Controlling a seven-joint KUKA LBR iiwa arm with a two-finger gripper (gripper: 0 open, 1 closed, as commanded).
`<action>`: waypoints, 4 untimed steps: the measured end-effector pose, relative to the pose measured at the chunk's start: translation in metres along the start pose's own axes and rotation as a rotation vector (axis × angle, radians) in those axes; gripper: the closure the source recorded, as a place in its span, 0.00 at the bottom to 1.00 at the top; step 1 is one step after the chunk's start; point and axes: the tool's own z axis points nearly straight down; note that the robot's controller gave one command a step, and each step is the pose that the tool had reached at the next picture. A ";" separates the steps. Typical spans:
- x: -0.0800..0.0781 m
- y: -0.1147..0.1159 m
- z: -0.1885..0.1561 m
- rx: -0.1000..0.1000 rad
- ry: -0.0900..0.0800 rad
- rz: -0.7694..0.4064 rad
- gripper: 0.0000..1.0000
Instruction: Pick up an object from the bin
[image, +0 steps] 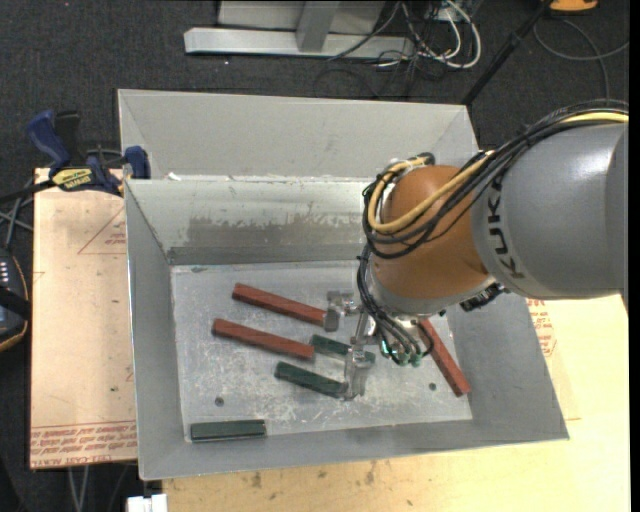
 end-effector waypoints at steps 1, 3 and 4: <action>-0.002 0.000 -0.004 0.000 -0.008 0.003 1.00; -0.008 0.006 0.016 -0.001 -0.016 0.147 1.00; -0.008 0.016 0.001 0.001 0.001 0.366 1.00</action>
Offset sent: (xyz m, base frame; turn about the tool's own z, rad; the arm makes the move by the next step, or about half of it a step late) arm 0.0000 0.0000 0.0000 0.0000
